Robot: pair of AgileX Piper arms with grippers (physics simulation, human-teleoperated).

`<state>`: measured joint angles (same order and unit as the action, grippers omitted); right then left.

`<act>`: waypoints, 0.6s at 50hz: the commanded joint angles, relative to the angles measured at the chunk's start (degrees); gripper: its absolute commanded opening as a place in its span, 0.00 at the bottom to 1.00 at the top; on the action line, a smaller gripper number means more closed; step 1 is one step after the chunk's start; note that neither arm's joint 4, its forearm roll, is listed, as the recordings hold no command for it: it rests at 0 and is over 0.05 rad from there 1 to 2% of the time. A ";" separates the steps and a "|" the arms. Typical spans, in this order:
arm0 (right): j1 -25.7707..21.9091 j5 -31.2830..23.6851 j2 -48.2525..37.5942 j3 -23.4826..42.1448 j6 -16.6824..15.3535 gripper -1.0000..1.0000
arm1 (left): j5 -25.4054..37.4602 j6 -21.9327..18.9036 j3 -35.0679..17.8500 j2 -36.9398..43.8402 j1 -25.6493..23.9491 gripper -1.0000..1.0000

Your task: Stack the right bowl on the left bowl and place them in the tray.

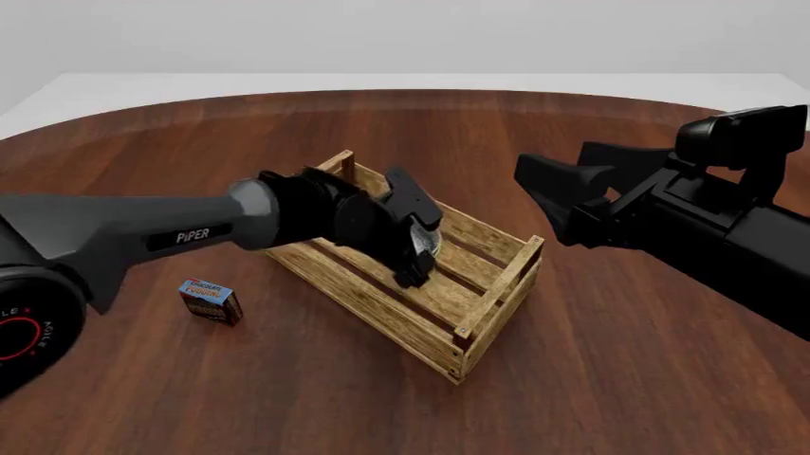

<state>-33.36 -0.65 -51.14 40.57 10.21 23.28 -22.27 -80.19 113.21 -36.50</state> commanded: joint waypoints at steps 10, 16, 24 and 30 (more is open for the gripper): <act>-0.09 0.11 -0.08 -0.08 -0.01 1.00 | -2.88 3.42 5.50 -10.37 1.79 1.00; -0.05 0.09 -0.08 -0.04 -0.05 1.00 | -4.13 6.57 7.05 -14.11 1.70 1.00; -0.03 0.23 -0.22 -0.06 0.02 1.00 | -6.47 10.23 9.59 -18.46 2.60 1.00; 0.05 0.45 -0.62 -0.08 -0.01 1.00 | -7.52 11.50 11.58 -21.02 2.83 1.00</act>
<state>-33.30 -0.52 -51.25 40.55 10.22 18.32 -14.05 -71.78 97.77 -35.30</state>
